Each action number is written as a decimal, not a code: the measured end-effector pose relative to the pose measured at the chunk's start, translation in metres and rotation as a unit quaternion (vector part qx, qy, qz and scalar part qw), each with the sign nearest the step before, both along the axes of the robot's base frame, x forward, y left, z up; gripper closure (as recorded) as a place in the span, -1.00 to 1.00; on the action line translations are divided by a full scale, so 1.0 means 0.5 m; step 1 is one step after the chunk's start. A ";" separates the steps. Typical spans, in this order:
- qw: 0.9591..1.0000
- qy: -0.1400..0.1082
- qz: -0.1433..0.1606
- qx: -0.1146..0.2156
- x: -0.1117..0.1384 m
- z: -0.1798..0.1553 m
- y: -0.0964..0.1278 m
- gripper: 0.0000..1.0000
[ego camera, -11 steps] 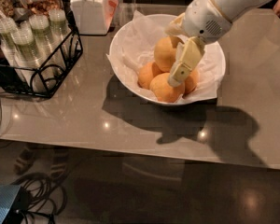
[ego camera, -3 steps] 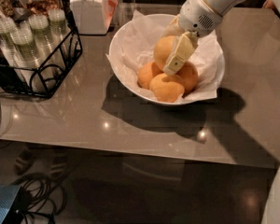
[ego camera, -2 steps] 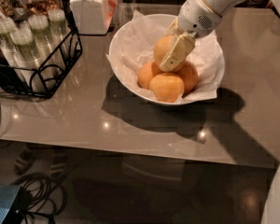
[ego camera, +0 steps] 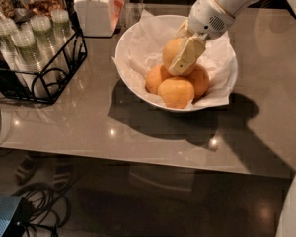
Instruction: Pick orange from white bowl
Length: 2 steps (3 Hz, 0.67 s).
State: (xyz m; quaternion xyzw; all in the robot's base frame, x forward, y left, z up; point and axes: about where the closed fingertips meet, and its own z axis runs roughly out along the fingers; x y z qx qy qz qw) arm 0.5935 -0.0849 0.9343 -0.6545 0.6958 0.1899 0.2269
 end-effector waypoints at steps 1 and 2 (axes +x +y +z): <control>1.000 0.000 0.000 0.000 0.000 0.000 0.000 1.00; 0.999 -0.032 -0.001 0.000 -0.033 0.051 0.008 1.00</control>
Offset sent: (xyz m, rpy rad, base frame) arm -0.0525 0.0063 0.0704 -0.0120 -0.1614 -0.0023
